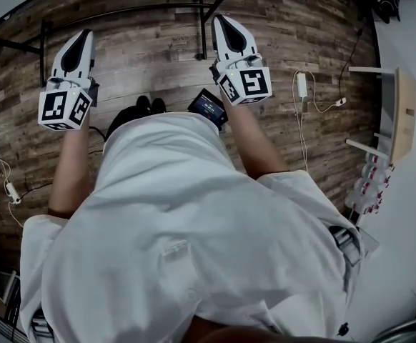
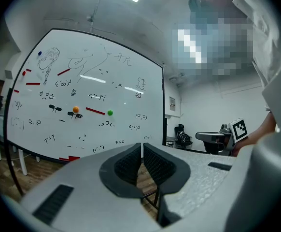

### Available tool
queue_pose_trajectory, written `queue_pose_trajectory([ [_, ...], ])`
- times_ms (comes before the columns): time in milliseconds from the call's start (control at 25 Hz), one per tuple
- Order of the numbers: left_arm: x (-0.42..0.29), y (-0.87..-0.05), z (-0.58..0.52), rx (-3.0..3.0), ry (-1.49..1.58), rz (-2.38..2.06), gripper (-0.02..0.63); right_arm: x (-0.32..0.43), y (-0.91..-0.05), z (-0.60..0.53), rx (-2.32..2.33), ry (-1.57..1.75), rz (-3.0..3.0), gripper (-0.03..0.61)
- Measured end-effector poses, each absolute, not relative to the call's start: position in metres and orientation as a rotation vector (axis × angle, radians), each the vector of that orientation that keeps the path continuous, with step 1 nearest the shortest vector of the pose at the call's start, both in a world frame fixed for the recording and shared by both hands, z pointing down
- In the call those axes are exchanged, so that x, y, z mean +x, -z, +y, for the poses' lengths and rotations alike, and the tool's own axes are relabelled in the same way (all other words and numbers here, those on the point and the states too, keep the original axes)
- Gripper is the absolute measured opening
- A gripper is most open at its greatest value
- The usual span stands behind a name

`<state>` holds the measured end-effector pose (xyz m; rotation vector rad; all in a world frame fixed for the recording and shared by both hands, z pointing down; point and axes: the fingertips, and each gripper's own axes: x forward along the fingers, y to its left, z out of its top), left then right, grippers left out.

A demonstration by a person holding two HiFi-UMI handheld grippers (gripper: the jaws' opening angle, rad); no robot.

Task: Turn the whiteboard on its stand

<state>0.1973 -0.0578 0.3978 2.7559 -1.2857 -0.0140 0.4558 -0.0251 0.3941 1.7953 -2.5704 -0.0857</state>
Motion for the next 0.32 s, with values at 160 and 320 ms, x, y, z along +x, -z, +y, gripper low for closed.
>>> queue_pose_trajectory([
  [160, 0.2003, -0.3997, -0.0551, 2.754, 0.013, -1.283, 0.015, 0.4551, -0.3965, -0.0244, 1.789, 0.075, -2.581, -0.003],
  [320, 0.2064, -0.4004, -0.0510, 2.755, 0.015, -1.274, 0.015, 0.4590, -0.3970, -0.0237, 1.783, 0.083, -2.586, -0.003],
])
